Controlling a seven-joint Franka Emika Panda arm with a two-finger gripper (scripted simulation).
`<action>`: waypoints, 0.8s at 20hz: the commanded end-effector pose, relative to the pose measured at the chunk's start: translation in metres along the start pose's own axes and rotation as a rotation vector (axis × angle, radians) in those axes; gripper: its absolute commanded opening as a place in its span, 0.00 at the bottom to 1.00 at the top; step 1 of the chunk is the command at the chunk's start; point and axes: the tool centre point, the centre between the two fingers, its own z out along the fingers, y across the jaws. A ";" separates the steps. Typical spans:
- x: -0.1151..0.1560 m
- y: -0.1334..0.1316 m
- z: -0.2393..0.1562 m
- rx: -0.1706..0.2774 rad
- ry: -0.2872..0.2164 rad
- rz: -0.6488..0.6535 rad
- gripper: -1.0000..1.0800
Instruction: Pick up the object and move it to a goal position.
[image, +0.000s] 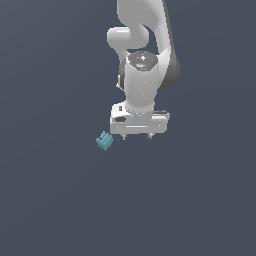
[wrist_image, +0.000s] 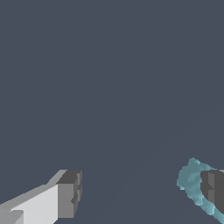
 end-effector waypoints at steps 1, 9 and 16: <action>0.000 0.000 0.000 0.000 0.000 0.000 0.96; 0.009 0.020 -0.022 0.008 0.030 0.060 0.96; 0.006 0.025 -0.018 0.008 0.027 0.080 0.96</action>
